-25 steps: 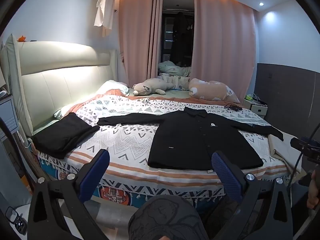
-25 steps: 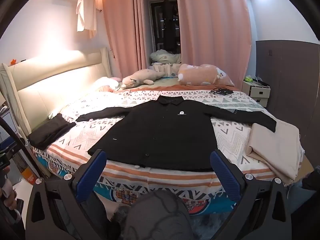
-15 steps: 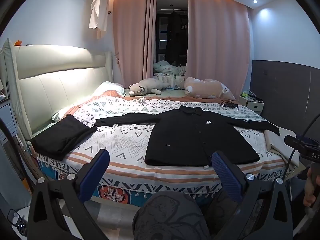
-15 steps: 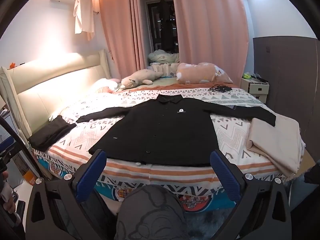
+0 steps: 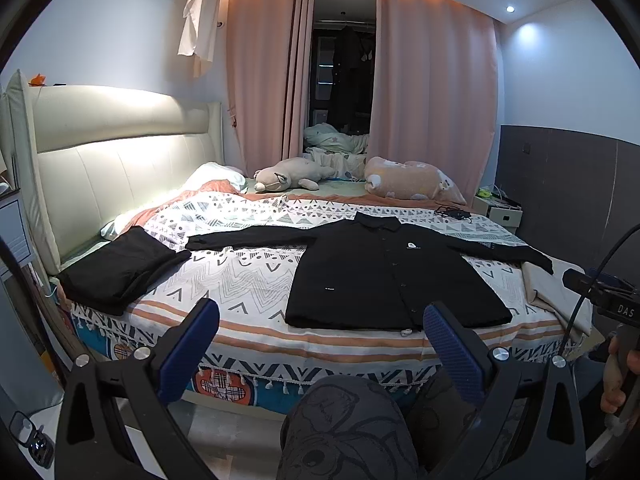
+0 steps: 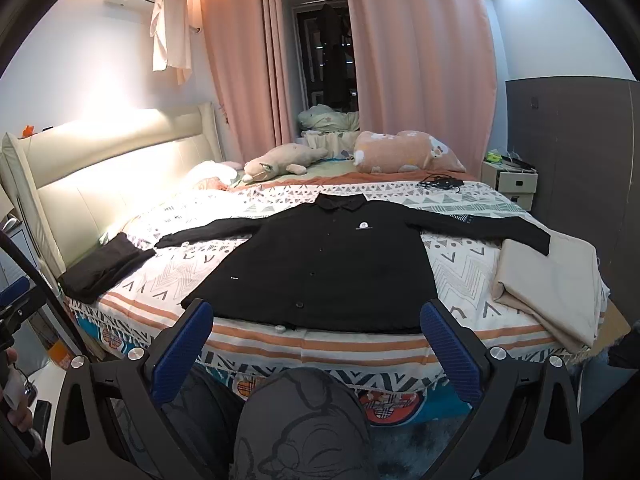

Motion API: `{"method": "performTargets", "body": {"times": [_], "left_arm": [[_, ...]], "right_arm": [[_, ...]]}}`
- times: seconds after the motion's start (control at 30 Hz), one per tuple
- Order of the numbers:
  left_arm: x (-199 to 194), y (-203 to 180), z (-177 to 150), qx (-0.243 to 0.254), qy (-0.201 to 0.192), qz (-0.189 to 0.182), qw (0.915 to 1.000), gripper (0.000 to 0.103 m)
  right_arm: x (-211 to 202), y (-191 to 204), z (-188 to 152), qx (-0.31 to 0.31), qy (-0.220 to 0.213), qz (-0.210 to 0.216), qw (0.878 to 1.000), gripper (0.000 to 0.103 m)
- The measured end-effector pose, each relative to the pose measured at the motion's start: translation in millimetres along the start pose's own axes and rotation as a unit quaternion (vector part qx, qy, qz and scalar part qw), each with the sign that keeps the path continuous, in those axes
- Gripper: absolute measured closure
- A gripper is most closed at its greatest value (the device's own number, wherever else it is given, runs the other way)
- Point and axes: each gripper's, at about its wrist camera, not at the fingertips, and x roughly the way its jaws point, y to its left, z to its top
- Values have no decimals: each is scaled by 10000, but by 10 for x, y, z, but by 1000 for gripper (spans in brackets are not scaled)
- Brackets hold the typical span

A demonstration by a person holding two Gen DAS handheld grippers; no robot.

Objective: Fold large clothes

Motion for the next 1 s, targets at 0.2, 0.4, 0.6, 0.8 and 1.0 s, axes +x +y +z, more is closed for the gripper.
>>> {"method": "performTargets", "body": {"times": [0.2,0.4,0.6,0.8,1.0], "left_arm": [[-2,-13,-9,-24,11,-36,10000,0],[-14,-26,-42,-30,6,-50,10000,0],[-39,-31,-53,-36,-15,-54,10000,0],[-60,-6,-34,-76,-43,-53,9999,0],[-66,-9,-57,-69,-33,-31,10000,0]], "right_arm": [[-3,3,-40,10,-30,-70,10000,0],[-7,-19,-55,40,-56,-83,9999,0],[-4,-20,-68,80,-86,-90,9999,0],[-21,-6,-79,30,-119,-66,9999,0],[-23,-26,-92,21,-109,-35,9999,0]]}}
